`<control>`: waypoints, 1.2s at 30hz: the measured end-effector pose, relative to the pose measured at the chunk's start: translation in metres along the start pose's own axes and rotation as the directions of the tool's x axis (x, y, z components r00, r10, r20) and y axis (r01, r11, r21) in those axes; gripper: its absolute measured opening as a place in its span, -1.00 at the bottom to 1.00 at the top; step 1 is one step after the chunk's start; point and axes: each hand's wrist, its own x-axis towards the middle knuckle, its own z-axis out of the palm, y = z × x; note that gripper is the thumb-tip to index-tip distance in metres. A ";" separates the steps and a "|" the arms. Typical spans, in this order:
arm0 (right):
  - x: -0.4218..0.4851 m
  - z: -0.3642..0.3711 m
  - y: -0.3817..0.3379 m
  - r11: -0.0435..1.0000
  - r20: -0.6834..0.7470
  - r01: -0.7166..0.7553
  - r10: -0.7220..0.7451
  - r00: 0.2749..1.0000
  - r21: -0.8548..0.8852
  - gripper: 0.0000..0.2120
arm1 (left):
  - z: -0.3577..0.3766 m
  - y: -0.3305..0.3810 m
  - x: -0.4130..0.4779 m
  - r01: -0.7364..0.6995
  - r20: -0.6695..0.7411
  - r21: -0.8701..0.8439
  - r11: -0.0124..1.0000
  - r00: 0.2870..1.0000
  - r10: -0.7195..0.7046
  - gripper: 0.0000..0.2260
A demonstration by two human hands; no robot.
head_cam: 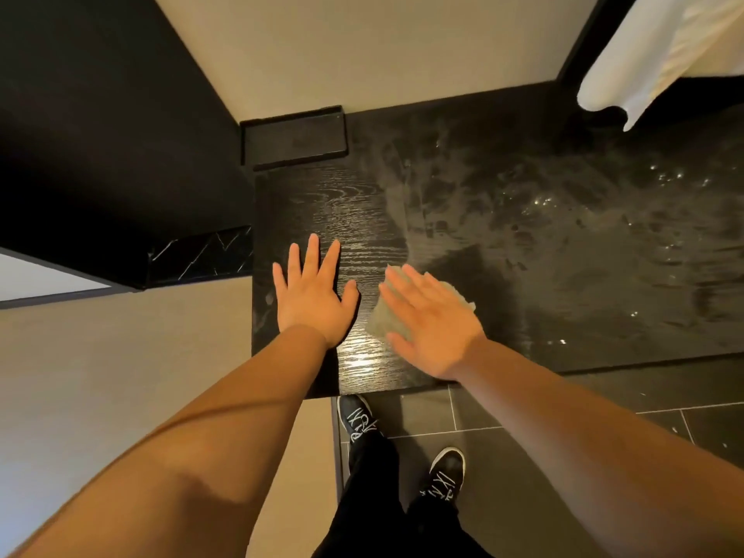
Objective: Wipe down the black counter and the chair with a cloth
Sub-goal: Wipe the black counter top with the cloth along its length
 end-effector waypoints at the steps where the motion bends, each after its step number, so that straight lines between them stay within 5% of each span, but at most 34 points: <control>1: 0.003 -0.001 0.012 1.000 0.006 0.000 0.000 1.000 0.004 -0.26 | 0.001 -0.001 0.000 -0.003 0.002 -0.004 1.000 1.000 0.003 -0.36; 8: 0.016 -0.021 0.045 0.874 -0.099 -0.485 0.483 0.870 0.002 -0.27 | 0.001 -0.001 0.001 -0.011 -0.003 0.006 1.000 1.000 0.011 -0.35; 12: 0.020 -0.010 -0.002 0.986 -0.010 -0.155 0.154 0.988 -0.064 -0.31 | 0.003 -0.002 0.003 -0.009 -0.019 0.014 1.000 1.000 0.010 -0.34; 15: 0.023 -0.010 0.002 0.999 -0.002 -0.047 0.047 0.999 -0.004 -0.33 | 0.005 -0.003 0.003 -0.025 -0.032 0.021 0.999 0.999 0.025 -0.33; 17: 0.025 -0.011 0.023 0.998 -0.037 -0.055 0.054 0.998 -0.009 -0.32 | 0.005 -0.003 0.004 -0.026 -0.027 0.024 0.999 0.999 0.027 -0.33; 24: 0.023 -0.024 0.077 0.862 -0.128 -0.506 0.502 0.856 -0.006 -0.32 | 0.005 -0.004 0.005 -0.028 -0.025 0.029 0.999 0.999 0.028 -0.33; 26: 0.033 -0.023 0.054 0.894 -0.133 -0.447 0.441 0.888 -0.018 -0.33 | 0.005 -0.003 0.004 -0.023 -0.023 0.031 0.999 0.999 0.024 -0.33; 30: 0.050 -0.008 0.001 0.996 -0.095 -0.075 0.079 0.992 0.045 -0.35 | 0.003 -0.002 0.004 -0.026 -0.025 0.035 0.999 0.999 0.027 -0.32; 33: 0.051 -0.013 0.014 0.997 -0.062 -0.059 0.062 0.996 0.046 -0.25 | 0.003 -0.003 0.004 -0.030 -0.025 0.035 0.999 0.999 0.031 -0.33; 36: 0.047 -0.023 0.059 0.974 -0.054 -0.226 0.227 0.972 0.019 -0.24 | 0.003 -0.003 0.005 -0.031 -0.022 0.021 0.999 0.999 0.031 -0.33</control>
